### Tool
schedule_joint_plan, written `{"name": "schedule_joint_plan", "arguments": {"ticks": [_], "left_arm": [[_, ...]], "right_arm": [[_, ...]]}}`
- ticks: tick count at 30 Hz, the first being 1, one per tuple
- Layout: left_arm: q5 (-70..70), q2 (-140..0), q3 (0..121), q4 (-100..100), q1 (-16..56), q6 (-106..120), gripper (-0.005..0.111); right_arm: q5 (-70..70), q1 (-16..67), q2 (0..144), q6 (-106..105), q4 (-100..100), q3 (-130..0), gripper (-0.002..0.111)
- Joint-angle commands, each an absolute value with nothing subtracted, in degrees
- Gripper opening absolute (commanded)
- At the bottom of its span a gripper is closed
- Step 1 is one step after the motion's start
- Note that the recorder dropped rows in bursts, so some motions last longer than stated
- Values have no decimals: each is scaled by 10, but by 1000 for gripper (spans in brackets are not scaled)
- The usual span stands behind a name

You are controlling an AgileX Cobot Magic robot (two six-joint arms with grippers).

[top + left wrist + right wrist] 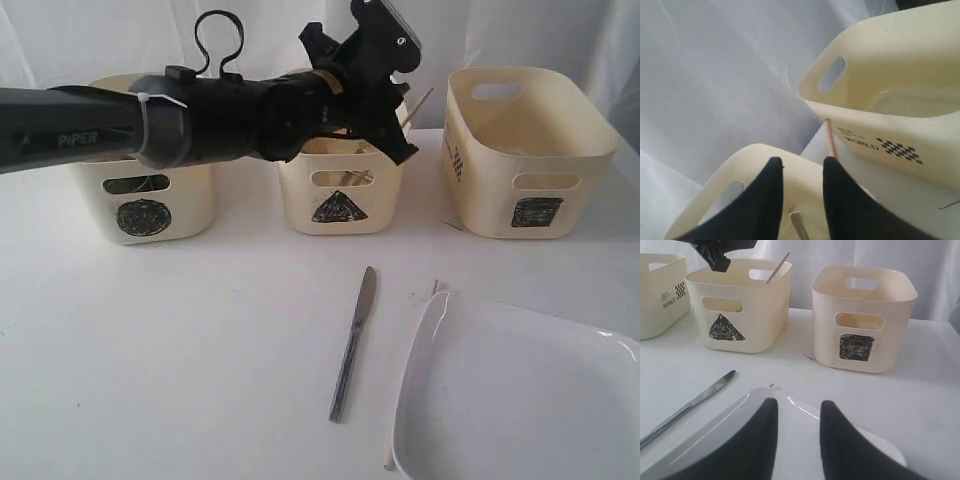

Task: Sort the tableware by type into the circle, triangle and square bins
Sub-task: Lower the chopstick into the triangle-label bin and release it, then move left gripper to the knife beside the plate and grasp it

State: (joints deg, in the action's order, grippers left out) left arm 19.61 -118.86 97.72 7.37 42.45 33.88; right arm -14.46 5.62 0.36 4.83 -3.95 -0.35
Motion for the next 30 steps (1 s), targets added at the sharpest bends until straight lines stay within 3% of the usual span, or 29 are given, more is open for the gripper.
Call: {"name": "schedule_joint_plan", "arguments": {"ticks": [1,6,13,18,21,26,30], "left_arm": [[130,-1140,982,118,424,331,36],[-179,-1068,970,132,424,299,31],[-382,-1026,966,110,424,181,29],[-408,-1028,935,46,424,64,30],[-409,-1035,912,28,424,-10,40],[-412,-1082,898,76,432,-60,69],[-412,-1112,898,99,448,-69,75]], "right_arm": [[-140,51,0,48,-43,0,29],[-140,51,0,48,-43,0,29],[-140,51,0,48,-43,0,29],[-140,51,0,48,-43,0,29],[-140,51,0,48,-43,0,29],[-140,51,0,48,-43,0,29],[-140,51,0,48,-43,0,29]]}}
